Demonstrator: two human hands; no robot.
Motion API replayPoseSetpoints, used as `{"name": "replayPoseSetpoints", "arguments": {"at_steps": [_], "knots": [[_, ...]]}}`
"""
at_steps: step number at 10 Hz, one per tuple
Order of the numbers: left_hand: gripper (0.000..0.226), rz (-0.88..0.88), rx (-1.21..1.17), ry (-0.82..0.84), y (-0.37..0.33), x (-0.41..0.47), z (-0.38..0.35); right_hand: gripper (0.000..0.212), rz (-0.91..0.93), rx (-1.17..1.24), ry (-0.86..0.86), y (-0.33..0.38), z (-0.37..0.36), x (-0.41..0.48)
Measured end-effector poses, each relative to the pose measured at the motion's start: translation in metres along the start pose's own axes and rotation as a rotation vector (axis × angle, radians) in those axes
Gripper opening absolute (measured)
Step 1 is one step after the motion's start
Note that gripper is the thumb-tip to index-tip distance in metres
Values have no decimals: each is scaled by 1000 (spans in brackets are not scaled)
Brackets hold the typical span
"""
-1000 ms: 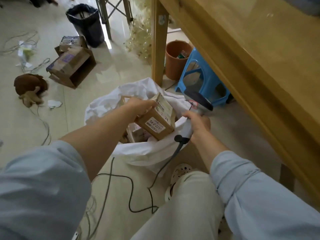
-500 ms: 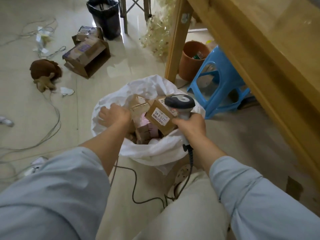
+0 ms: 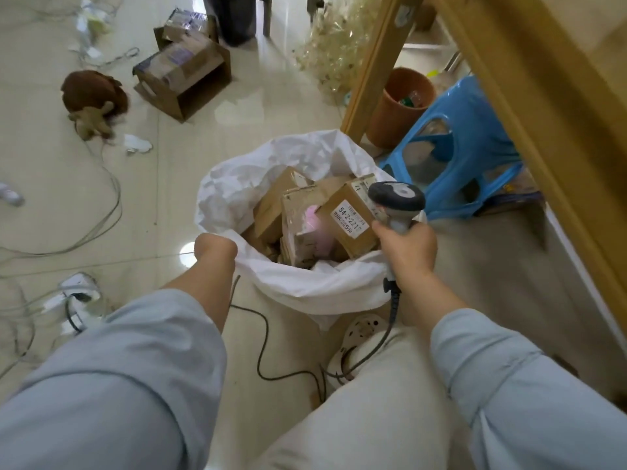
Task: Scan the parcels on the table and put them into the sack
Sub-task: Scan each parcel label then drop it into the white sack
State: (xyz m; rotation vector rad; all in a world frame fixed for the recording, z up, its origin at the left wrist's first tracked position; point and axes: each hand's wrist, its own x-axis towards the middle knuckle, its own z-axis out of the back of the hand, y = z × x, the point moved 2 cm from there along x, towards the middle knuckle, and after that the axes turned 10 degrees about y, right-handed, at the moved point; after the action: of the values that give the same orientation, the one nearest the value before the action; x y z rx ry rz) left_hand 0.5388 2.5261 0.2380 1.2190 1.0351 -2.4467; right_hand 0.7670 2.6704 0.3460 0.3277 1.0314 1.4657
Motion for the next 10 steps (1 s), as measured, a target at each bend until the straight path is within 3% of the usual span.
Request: {"name": "replayPoseSetpoints", "arguments": {"at_steps": [2, 3, 4, 5, 7, 8, 9, 10], "knots": [[42, -41, -235, -30, -24, -8, 1, 21, -114, 171, -54, -2, 13, 1], [54, 22, -325, 15, -38, -18, -2, 20, -112, 100, -87, -4, 27, 5], [54, -134, -203, 48, -57, -29, -5, 14, -104, 33, -132, 4, 45, 9], [44, -305, -138, 11, -95, -49, -4, 28, -48, 13, -182, 24, 62, 18], [43, -556, -188, -48, -154, -112, 10, 28, 134, 182, -263, 65, 90, 16], [38, -615, -112, -64, -142, -113, 19, 19, 233, 275, -255, 63, 82, -3], [38, -446, 190, -48, -90, -85, 17, 16, 14, 206, -59, 32, 60, -10], [37, -283, 344, -45, -52, -72, 22, 25, -207, 189, 26, 7, 53, -13]]}}
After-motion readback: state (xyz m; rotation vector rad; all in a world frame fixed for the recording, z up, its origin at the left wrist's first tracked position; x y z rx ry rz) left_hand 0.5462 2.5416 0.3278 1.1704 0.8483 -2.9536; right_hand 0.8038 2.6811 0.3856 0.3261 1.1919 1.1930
